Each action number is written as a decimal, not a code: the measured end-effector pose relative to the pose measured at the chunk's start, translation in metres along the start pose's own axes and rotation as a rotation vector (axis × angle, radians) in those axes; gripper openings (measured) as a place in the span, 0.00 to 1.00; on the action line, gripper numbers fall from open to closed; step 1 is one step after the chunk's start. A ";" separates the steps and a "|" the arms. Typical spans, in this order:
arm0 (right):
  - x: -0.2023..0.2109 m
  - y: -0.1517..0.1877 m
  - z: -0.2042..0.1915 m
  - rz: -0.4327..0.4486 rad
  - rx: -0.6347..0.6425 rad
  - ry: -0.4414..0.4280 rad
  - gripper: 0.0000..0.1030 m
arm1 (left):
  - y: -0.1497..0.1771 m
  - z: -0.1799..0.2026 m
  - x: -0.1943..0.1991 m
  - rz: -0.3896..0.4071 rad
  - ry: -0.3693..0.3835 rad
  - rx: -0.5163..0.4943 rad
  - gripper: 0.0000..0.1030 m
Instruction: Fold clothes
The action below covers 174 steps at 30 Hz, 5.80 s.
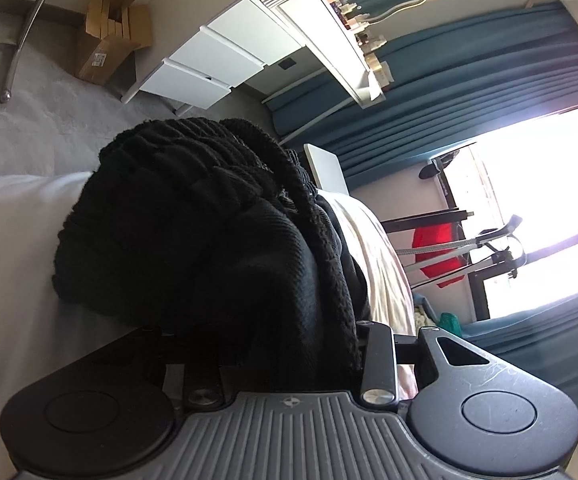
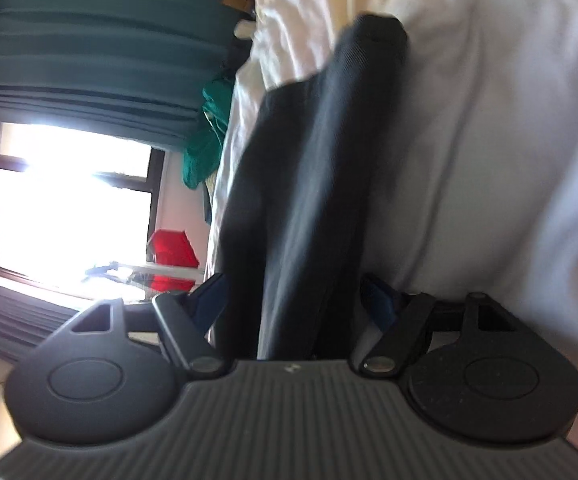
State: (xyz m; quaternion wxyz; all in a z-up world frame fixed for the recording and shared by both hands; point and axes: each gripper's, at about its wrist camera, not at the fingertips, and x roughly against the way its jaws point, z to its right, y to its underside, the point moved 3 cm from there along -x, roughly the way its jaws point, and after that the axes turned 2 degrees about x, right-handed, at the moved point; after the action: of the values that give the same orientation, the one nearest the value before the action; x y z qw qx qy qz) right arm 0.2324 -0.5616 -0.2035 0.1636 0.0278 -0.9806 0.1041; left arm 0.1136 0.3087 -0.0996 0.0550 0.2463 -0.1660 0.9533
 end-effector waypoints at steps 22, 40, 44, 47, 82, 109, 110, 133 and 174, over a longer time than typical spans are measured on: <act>0.001 -0.032 -0.039 0.145 0.141 0.045 0.09 | -0.022 0.030 -0.012 0.083 0.011 0.035 0.12; 0.093 -0.018 -0.008 0.031 0.060 0.165 0.09 | -0.058 0.032 0.016 -0.075 -0.165 -0.197 0.14; 0.096 -0.018 0.004 0.035 0.019 0.138 0.09 | -0.053 -0.002 0.022 -0.081 -0.134 -0.182 0.25; 0.098 -0.018 0.009 0.043 -0.018 0.111 0.09 | -0.052 -0.029 0.043 -0.095 -0.127 -0.089 0.37; 0.096 -0.020 0.000 0.029 0.132 0.123 0.09 | 0.243 0.118 -0.030 0.014 -0.199 -1.196 0.97; 0.111 0.162 -0.212 0.379 1.349 0.074 0.09 | 0.227 0.093 -0.040 0.026 -0.273 -1.167 0.92; 0.110 0.191 -0.218 0.373 1.452 0.041 0.09 | 0.220 0.096 -0.032 0.059 -0.255 -1.138 0.92; 0.096 0.408 -0.142 -0.225 1.957 -0.288 0.10 | 0.173 0.103 0.013 0.159 -0.068 -0.845 0.96; 0.104 0.276 -0.127 -0.278 1.269 0.089 0.13 | 0.241 0.099 -0.005 0.036 -0.016 -1.174 0.97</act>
State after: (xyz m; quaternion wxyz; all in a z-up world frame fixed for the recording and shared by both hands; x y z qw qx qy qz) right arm 0.1493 -0.2666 -0.1057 0.1676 0.2416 -0.7083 0.6418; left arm 0.1173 0.0485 -0.0904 0.1646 0.1787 -0.6708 0.7007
